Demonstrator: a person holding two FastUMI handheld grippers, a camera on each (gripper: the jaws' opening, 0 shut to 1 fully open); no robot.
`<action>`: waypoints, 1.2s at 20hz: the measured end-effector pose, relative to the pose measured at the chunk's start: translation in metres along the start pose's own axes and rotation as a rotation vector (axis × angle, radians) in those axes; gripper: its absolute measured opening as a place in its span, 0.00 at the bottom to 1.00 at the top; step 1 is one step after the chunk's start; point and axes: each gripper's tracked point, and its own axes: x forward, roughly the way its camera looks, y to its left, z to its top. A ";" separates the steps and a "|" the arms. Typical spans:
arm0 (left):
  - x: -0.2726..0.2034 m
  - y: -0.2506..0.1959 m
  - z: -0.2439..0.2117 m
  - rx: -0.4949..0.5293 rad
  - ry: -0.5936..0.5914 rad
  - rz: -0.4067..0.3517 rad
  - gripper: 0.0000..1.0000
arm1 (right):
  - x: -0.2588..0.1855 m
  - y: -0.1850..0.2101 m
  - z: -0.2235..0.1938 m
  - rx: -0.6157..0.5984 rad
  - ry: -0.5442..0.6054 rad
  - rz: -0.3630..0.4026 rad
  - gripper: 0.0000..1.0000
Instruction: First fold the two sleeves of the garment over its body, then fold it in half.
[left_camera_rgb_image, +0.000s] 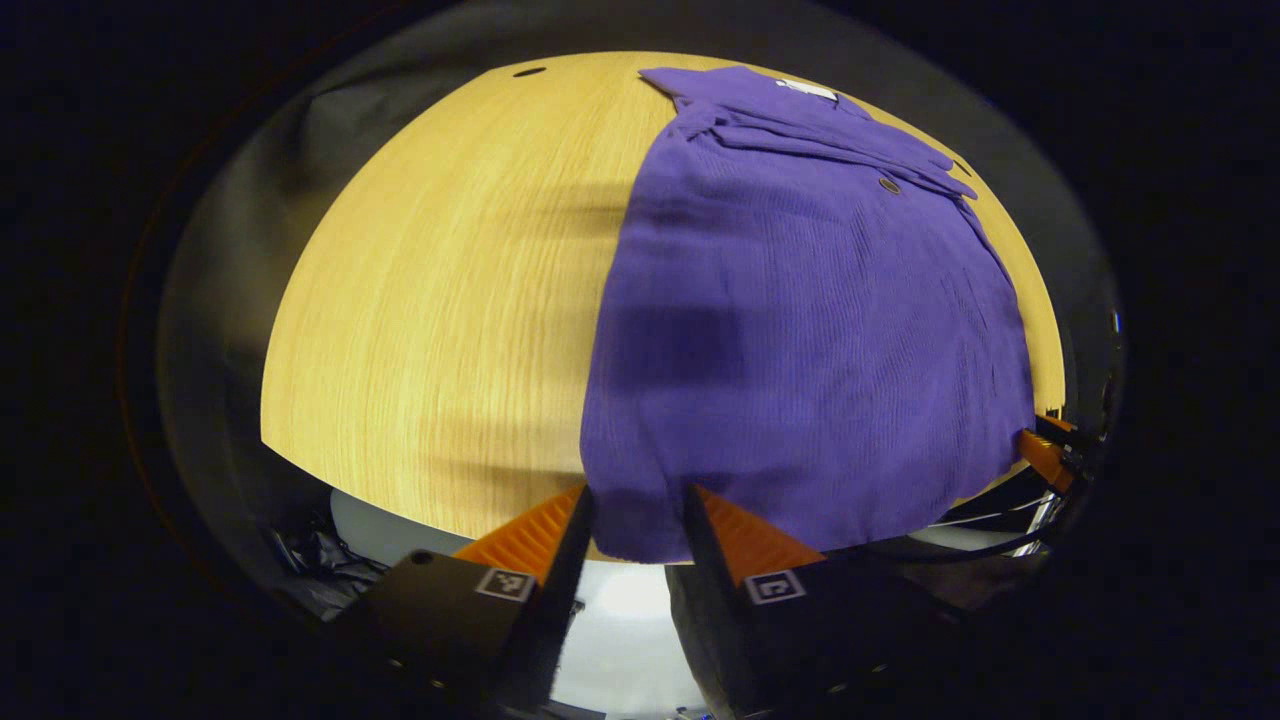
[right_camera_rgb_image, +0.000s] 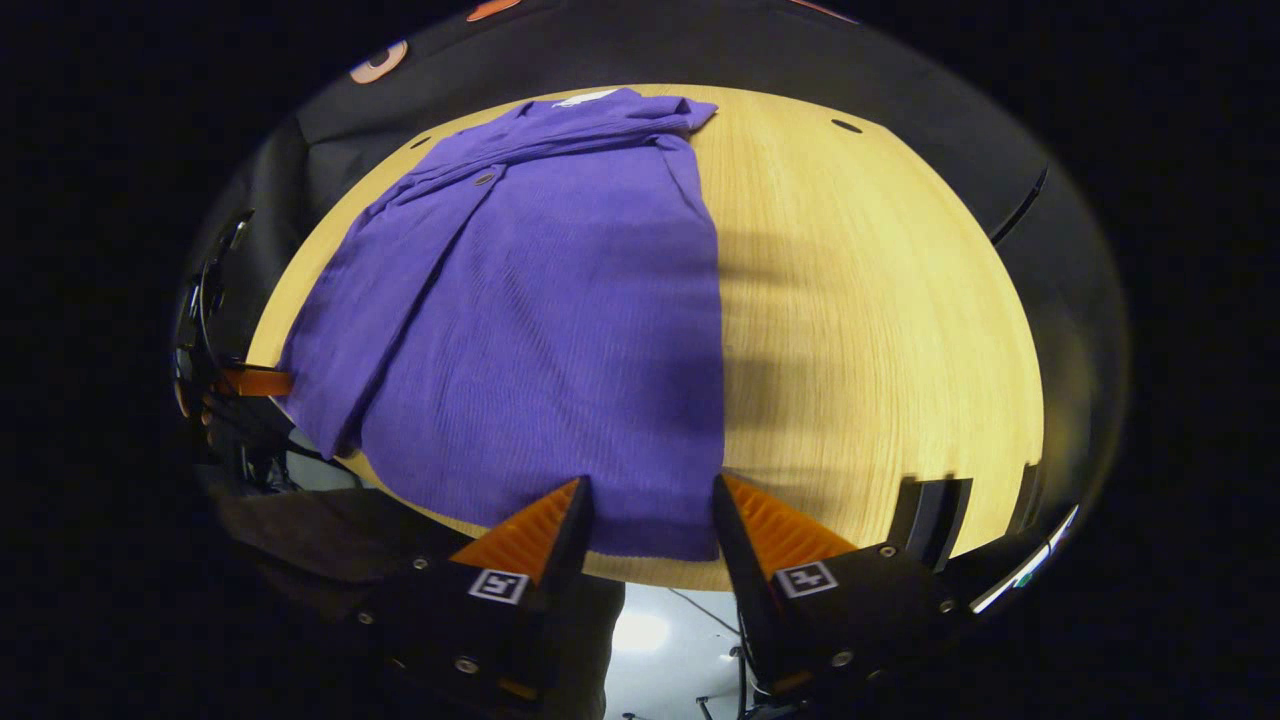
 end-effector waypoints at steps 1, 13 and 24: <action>0.000 -0.005 0.001 -0.016 0.020 -0.010 0.39 | 0.001 0.006 0.002 0.026 0.017 0.028 0.57; -0.019 -0.002 0.030 0.053 0.100 -0.034 0.10 | -0.022 0.020 0.059 0.195 0.002 0.266 0.03; -0.059 -0.024 0.089 0.045 -0.005 -0.118 0.09 | -0.044 0.016 0.108 0.176 -0.068 0.313 0.01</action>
